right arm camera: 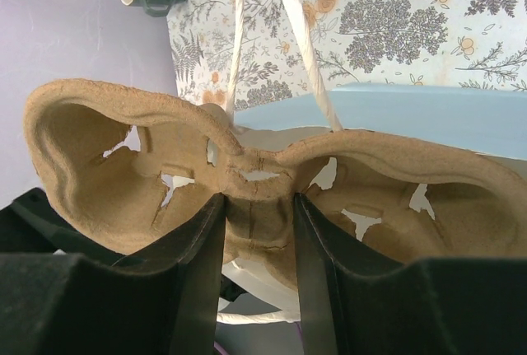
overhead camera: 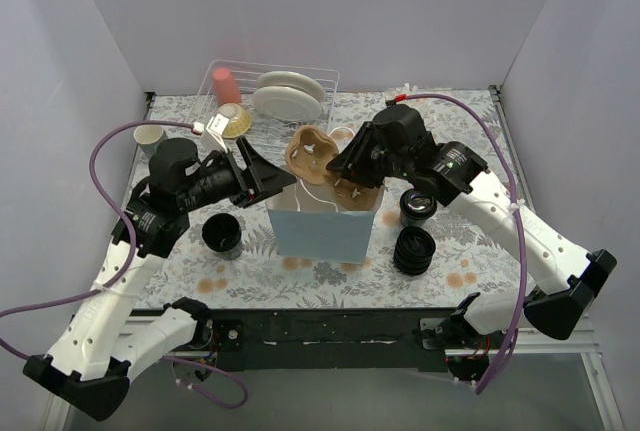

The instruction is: Pack the takeout coffee

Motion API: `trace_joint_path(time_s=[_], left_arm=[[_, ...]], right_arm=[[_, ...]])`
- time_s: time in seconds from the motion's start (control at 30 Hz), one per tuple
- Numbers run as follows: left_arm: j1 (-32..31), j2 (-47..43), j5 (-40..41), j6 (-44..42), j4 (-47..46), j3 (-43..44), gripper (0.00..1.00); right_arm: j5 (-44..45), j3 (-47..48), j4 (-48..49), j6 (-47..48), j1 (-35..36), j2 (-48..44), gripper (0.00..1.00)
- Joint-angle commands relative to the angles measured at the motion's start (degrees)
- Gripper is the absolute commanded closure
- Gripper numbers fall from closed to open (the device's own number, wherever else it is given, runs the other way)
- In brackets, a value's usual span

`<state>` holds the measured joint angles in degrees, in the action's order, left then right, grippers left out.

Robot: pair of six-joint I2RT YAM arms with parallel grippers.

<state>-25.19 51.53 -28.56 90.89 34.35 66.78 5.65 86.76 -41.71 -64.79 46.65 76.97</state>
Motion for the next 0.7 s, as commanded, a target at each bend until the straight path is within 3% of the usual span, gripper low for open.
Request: trace_joint_path(time_s=[0.0,0.67], left_arm=[[0.1,-0.9,-1.2,5.6,-1.5,-2.6,0.36],[-1.2,1.1,-0.4,6.7,-4.2,-4.6,0.42]], right_arm=[[1.7,-0.5,1.7,-1.4,0.6,-1.7,0.67],[1.8,-1.9,-0.1,-1.6,1.9,-2.3,0.67]])
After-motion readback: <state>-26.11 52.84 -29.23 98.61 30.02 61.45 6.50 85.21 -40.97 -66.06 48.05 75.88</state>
